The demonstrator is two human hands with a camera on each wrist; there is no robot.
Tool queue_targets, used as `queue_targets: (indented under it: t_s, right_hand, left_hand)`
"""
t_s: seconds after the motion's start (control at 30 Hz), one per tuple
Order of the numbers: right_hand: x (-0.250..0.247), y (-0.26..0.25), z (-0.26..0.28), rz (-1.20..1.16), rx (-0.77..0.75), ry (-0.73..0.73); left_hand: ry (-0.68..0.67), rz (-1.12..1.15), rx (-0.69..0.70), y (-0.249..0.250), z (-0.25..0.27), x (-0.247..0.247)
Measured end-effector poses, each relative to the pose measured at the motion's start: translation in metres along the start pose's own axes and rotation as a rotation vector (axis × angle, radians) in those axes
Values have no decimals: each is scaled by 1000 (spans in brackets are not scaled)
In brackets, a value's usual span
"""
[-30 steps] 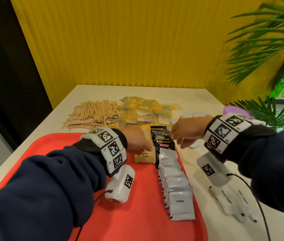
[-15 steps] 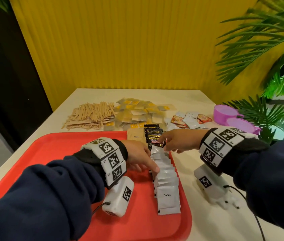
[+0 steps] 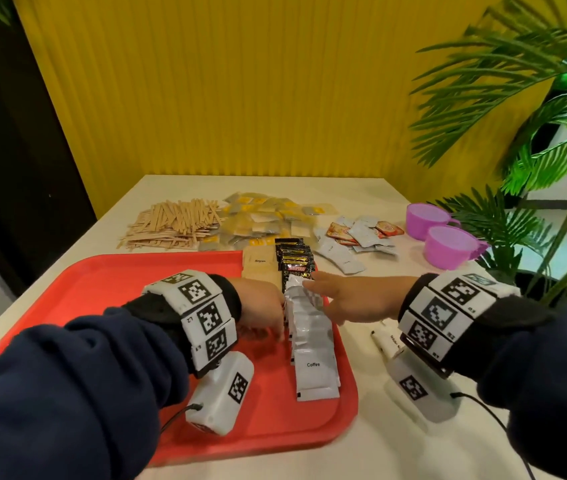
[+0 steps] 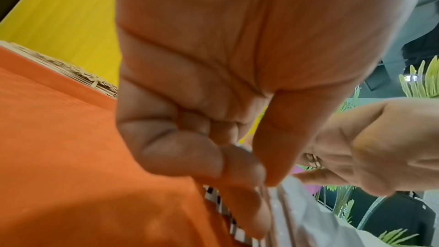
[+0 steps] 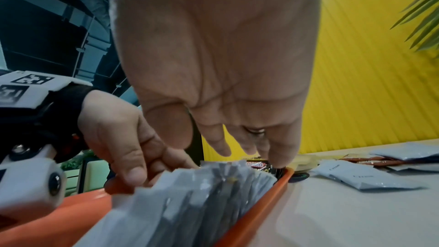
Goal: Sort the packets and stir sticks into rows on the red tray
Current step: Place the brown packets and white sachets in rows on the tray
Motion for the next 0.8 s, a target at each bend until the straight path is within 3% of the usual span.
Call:
queue_targets:
  t_s: [0.17,0.43,0.63,0.8]
  right_hand:
    - [21,0,1,70,-10,-47]
    - [17,2,6,90,12,45]
    - [14,1,-2,3,9,143]
    - [9,2,2,-80,56,165]
  left_hand:
    - [-29,-50,23,3,3,10]
    - [23,-123,38,8,12,12]
    - [147,-35,4,4,7,5]
    - [113,-57,-15,5,6,4]
Point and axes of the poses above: each hand's wrist, its own z-axis away from the middle knuckle, its own x-axis out of the palm, y = z × x, the point moved 7 cm from there along -z, towards the middle knuckle, and after that the axes turned 1 degree about x, right-handed, at the moved point
